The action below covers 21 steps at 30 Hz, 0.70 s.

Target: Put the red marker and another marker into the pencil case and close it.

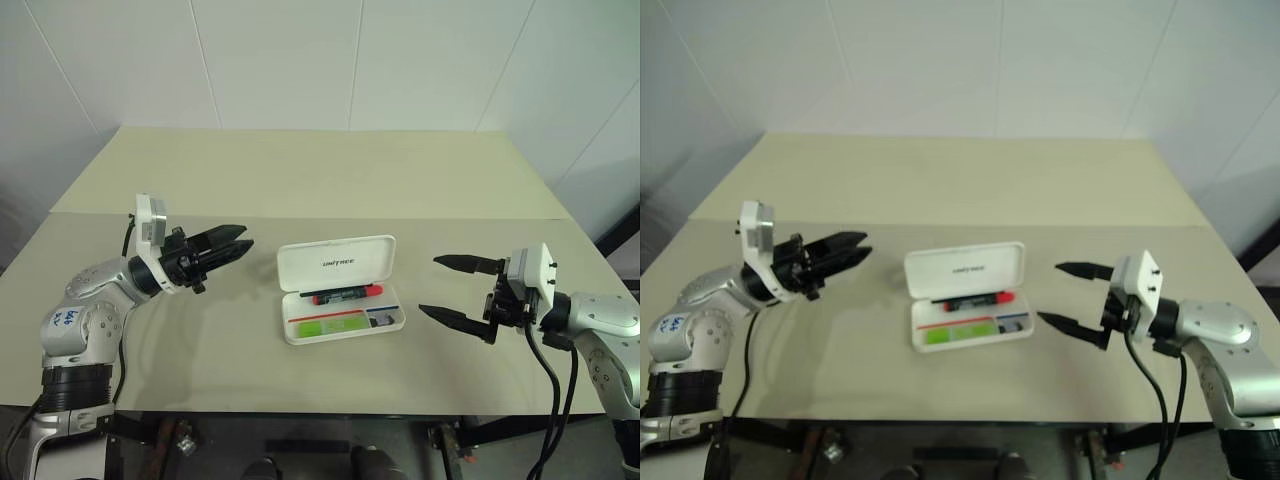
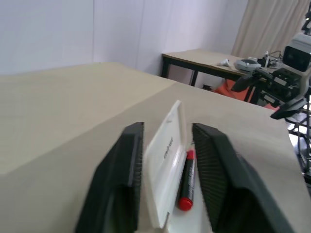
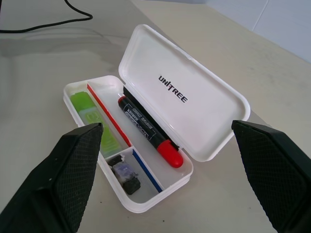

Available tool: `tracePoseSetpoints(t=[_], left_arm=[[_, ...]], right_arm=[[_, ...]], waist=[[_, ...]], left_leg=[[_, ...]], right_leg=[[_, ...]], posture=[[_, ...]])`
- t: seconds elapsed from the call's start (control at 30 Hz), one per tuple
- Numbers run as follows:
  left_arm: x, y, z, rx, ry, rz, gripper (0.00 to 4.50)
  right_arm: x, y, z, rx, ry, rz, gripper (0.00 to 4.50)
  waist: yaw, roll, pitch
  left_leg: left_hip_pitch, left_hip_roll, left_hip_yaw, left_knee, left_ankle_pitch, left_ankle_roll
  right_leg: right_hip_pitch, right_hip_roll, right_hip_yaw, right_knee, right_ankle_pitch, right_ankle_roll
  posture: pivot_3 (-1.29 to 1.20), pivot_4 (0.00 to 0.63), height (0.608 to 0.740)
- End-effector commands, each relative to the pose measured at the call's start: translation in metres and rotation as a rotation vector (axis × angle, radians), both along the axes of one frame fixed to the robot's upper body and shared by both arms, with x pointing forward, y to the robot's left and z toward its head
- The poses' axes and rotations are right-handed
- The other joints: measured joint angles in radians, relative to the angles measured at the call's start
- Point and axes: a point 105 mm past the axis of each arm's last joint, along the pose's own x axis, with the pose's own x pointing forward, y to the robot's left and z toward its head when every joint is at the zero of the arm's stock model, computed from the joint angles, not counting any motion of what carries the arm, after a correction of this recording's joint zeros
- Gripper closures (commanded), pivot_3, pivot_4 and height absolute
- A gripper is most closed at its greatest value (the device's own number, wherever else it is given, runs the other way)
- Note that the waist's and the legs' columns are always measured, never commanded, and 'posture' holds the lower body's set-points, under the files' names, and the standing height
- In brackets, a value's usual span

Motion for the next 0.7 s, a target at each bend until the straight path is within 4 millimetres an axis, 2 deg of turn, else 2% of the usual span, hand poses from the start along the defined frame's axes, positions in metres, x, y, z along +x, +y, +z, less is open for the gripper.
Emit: tracePoseSetpoints(t=[0.03,0.1,0.37,0.47,0.7], left_arm=[[0.007,0.003,0.005,0.024,-0.03,0.039,4.0],[0.012,0.003,0.003,0.033,-0.019,0.048,4.48],[0.049,-0.006,-0.018,0.154,-0.002,0.18,4.48],[0.05,-0.015,-0.026,0.199,-0.007,0.135,4.48],[0.046,-0.029,-0.025,0.209,-0.028,0.037,4.48]], right_arm=[[-0.001,-0.001,0.009,0.0,-0.05,0.007,0.0],[-0.002,-0.002,0.011,-0.001,-0.052,0.007,0.0],[-0.003,-0.001,0.014,-0.01,-0.057,0.002,0.0],[-0.004,0.0,0.014,-0.01,-0.06,0.002,0.0],[-0.004,0.001,0.014,-0.008,-0.06,-0.008,0.0]], waist=[[-0.002,0.0,0.0],[-0.003,0.0,0.0],[-0.005,0.0,0.0],[-0.01,0.0,0.0],[-0.011,0.0,0.0]], left_leg=[[0.0,0.0,0.0,0.0,0.0,0.0],[0.0,0.0,0.0,0.0,0.0,0.0],[0.0,0.0,0.0,0.0,0.0,0.0],[0.0,0.0,0.0,0.0,0.0,0.0],[0.0,0.0,0.0,0.0,0.0,0.0]], right_leg=[[0.0,0.0,0.0,0.0,0.0,0.0],[0.0,0.0,0.0,0.0,0.0,0.0],[0.0,0.0,0.0,0.001,0.0,0.0],[-0.001,0.0,0.0,0.002,0.0,0.0],[-0.002,0.0,0.0,0.005,0.0,0.0]], posture=[[0.0,0.15,0.74],[0.0,0.15,0.74],[0.0,0.15,0.74],[0.0,0.15,0.74],[0.0,0.15,0.74]])
